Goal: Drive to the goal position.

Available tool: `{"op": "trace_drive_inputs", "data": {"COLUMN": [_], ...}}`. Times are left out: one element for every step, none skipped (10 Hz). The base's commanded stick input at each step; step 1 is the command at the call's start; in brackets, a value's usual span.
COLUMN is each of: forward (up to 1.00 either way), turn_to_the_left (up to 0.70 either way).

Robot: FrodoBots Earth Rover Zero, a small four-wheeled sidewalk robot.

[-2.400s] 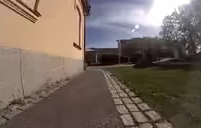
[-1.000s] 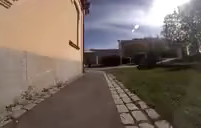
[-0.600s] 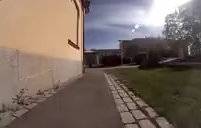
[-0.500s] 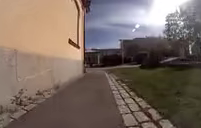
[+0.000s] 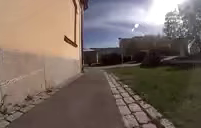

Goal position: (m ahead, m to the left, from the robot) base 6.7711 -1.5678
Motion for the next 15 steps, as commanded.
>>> {"op": "trace_drive_inputs", "data": {"forward": [0.70, 0.70, 0.70, 0.70, 0.70, 0.70, 0.70, 0.70, 0.70, 0.70, 0.70, 0.70, 0.70, 0.70, 0.70], "turn_to_the_left": [0.00, 0.00, 0.00, 0.00, 0.00, 0.00, 0.00, 0.00, 0.00, 0.00, 0.00, 0.00, 0.00, 0.00, 0.00]}}
